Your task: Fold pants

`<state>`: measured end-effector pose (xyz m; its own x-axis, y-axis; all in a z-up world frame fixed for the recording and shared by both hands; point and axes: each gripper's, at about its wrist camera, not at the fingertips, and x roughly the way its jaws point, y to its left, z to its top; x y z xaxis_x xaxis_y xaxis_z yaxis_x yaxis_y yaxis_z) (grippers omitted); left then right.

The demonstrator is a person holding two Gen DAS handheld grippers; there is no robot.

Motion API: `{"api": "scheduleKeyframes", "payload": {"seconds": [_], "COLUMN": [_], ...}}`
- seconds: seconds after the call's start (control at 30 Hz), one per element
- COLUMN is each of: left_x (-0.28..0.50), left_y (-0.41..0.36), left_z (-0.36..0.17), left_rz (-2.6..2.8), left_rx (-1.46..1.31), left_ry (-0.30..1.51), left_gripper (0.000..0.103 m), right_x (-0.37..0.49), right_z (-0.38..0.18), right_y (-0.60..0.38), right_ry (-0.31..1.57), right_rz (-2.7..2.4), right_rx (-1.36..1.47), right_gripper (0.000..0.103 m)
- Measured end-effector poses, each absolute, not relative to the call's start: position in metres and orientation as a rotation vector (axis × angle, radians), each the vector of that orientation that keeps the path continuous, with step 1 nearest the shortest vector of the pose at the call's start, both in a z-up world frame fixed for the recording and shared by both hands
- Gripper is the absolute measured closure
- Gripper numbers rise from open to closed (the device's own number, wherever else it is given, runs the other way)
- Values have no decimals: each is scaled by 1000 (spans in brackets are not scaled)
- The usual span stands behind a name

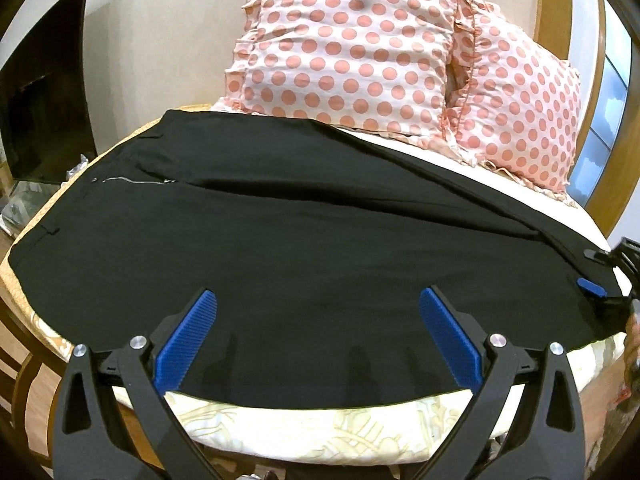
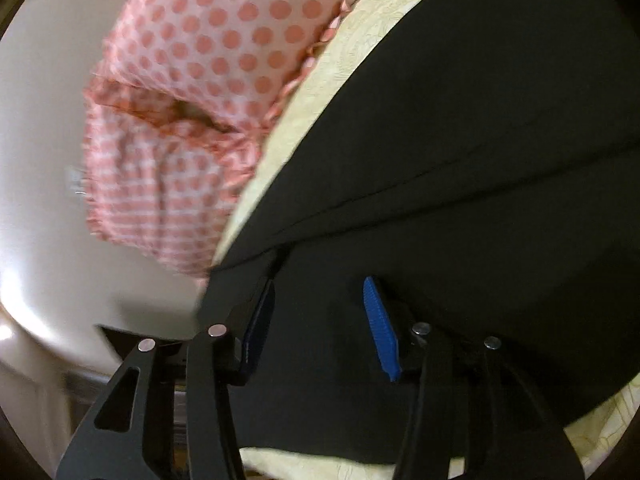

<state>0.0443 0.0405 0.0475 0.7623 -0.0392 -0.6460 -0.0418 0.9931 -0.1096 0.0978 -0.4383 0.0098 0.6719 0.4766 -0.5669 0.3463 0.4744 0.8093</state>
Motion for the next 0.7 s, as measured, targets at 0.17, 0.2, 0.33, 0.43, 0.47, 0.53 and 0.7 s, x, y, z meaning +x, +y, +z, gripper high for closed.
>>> {"api": "scheduleKeyframes", "payload": {"seconds": [0.17,0.2,0.33,0.43,0.47,0.53,0.7], "left_x": [46,46,46,50,52,56,67], "left_y": [49,49,52,54,54,55,68], "left_z": [45,45,45,45,46,48,66], "left_rz": [6,10,34,31,31,32,22], "left_rx": [-156,-156,-148,-174,-178,-176,-148], "left_ry": [720,721,716,725,730,734,708], "left_gripper": [2,2,2,2,2,2,2], "right_x": [101,94,57,51,49,42,8], "right_z": [7,7,8,4,1,-8,6], "right_y": [-472,-479,-508,-520,-525,-535,-541], "right_ry": [778,742,585,553,540,477,339], "right_rz": [-90,-134,-307,-331,-325,-253,-203], "right_rx": [1205,1217,1201,1155,1158,1219,1160], "right_gripper": [56,57,65,80,95,100,101]}}
